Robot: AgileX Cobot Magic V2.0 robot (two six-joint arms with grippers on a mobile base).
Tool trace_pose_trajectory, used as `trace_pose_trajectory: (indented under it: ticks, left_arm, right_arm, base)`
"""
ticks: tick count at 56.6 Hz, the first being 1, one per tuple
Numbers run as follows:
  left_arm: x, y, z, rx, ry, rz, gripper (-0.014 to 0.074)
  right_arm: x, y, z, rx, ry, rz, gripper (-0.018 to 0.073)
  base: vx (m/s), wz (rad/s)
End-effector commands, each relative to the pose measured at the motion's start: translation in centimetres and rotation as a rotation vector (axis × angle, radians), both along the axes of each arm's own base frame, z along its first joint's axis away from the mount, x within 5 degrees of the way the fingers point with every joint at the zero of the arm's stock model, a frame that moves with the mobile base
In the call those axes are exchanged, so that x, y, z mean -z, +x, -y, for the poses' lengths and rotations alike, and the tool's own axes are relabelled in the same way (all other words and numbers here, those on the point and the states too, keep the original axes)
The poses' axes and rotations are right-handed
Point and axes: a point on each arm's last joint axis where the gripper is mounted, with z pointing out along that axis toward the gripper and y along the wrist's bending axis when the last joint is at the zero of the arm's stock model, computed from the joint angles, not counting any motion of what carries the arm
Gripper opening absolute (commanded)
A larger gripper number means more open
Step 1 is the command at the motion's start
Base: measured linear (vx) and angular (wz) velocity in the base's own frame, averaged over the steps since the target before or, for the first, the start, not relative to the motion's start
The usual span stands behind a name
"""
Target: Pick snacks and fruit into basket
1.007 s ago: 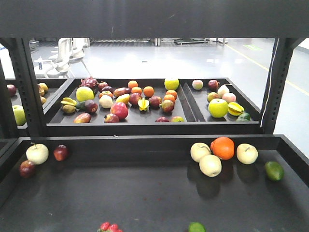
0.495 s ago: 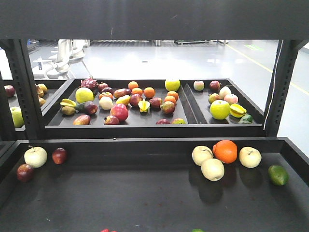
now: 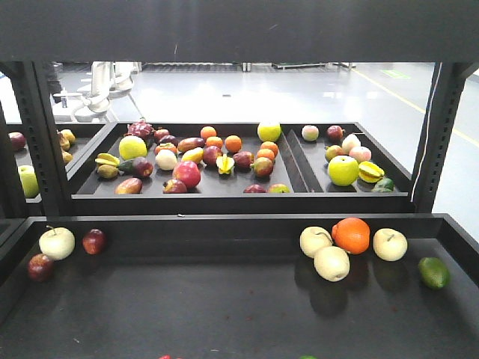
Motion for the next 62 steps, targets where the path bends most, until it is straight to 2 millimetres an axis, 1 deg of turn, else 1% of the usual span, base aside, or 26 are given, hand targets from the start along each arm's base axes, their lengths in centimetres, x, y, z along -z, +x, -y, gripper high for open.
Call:
trace_pose_trajectory:
  ticks: [1, 62]
  left_arm:
    - [-1.19, 0.03, 0.21, 0.024, 0.014, 0.066, 0.0488]
    - [-1.24, 0.03, 0.26, 0.029, 0.013, 0.073, 0.0488]
  right_arm:
    - [-1.31, -0.09, -0.05, -0.01, -0.027, 0.075, 0.0398]
    - [-1.57, -0.17, -0.48, -0.058, -0.016, 0.103, 0.0398]
  base:
    - [0.0, 0.01]
    - [0.0, 0.0]
